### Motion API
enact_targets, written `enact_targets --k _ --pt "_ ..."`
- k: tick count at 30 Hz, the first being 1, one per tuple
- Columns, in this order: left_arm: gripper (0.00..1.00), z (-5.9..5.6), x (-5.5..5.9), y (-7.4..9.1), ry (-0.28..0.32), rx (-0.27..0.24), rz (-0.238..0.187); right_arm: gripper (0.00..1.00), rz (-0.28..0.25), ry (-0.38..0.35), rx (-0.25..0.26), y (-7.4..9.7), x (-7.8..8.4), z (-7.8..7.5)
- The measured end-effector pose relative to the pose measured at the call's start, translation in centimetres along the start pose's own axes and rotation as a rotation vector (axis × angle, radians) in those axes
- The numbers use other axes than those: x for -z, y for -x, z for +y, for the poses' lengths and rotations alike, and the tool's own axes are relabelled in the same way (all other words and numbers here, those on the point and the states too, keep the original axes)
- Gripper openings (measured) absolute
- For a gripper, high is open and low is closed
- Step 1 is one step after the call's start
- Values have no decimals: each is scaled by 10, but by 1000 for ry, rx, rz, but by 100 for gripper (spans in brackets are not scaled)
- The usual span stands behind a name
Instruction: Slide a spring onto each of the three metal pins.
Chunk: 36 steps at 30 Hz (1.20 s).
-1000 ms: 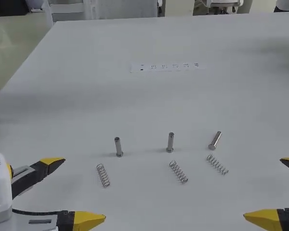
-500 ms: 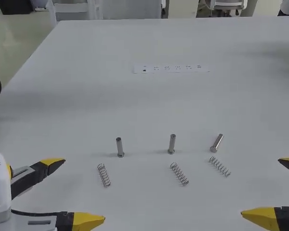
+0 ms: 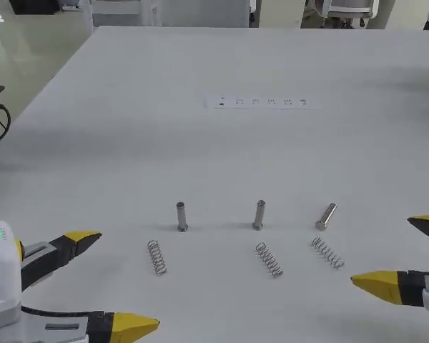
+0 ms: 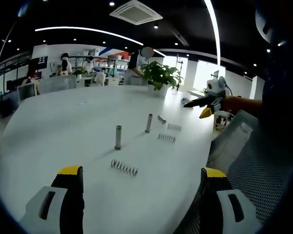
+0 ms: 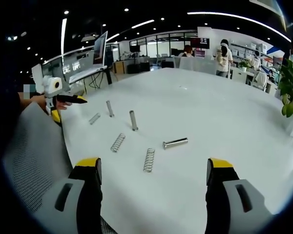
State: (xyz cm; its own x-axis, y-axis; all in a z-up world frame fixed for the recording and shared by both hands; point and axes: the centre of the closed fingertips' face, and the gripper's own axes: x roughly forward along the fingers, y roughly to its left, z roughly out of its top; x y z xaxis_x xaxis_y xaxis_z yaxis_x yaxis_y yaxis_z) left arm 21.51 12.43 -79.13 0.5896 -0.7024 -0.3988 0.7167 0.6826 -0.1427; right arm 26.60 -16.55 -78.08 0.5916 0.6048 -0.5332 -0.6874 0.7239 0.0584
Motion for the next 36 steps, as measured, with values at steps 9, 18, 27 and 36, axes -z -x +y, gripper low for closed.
enact_targets --k 9,18,27,36 --pt "97 1 -4 1 0 -3 -14 80 11 -43 19 -20 -20 -17" --pt "96 1 -6 3 -5 -4 -20 69 44 -76 31 -35 -22 -25" --pt "94 -2 -8 1 -10 3 -13 54 94 -143 62 -50 -18 -38" --pt "93 -1 -6 2 -8 5 -9 44 115 -191 92 -63 -15 -46"
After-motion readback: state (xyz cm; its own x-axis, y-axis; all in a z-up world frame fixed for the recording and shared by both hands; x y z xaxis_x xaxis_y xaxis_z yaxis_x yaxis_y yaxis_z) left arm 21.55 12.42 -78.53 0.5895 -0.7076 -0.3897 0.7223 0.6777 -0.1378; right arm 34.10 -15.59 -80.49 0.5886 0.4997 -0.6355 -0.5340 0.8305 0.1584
